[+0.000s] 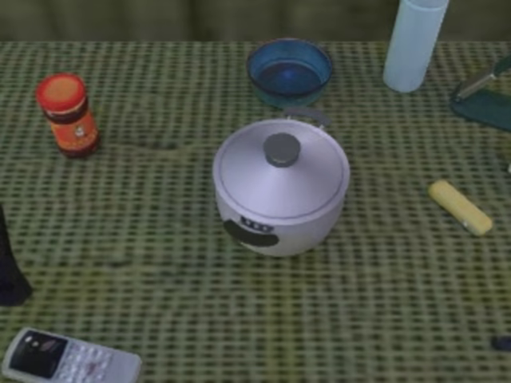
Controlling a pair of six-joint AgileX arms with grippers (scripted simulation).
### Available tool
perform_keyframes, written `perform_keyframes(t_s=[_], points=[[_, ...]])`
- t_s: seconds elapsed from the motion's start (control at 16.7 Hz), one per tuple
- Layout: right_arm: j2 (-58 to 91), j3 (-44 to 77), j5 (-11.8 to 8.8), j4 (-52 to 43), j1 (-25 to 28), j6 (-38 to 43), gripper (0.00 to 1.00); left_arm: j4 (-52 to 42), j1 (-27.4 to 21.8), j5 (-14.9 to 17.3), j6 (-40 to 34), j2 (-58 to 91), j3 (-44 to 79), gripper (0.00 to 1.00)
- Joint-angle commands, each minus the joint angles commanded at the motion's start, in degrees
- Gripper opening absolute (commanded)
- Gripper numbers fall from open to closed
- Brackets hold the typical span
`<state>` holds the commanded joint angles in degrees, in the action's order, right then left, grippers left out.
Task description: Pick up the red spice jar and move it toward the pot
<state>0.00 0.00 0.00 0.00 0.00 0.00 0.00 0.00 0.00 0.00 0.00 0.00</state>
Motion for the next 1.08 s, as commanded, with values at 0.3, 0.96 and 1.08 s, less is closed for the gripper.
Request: perform_keyframes(t_s=[0.3,0.96,1.08], points=[[0.00,0.00,0.00,0.00,0.00,0.00,1.00,-1.30,-0.33,0.25,0.28,2.24,3.14,1.00],[0.00,0.00,0.00,0.00,0.00,0.00,1.00,-27.39,-2.71,2.12,4.08,43.62,46.96,1.00],[0.00,0.00,0.00,0.00,0.00,0.00,1.00,-34.72,-3.03,2.37,4.87,55.35,57.60,1.00]])
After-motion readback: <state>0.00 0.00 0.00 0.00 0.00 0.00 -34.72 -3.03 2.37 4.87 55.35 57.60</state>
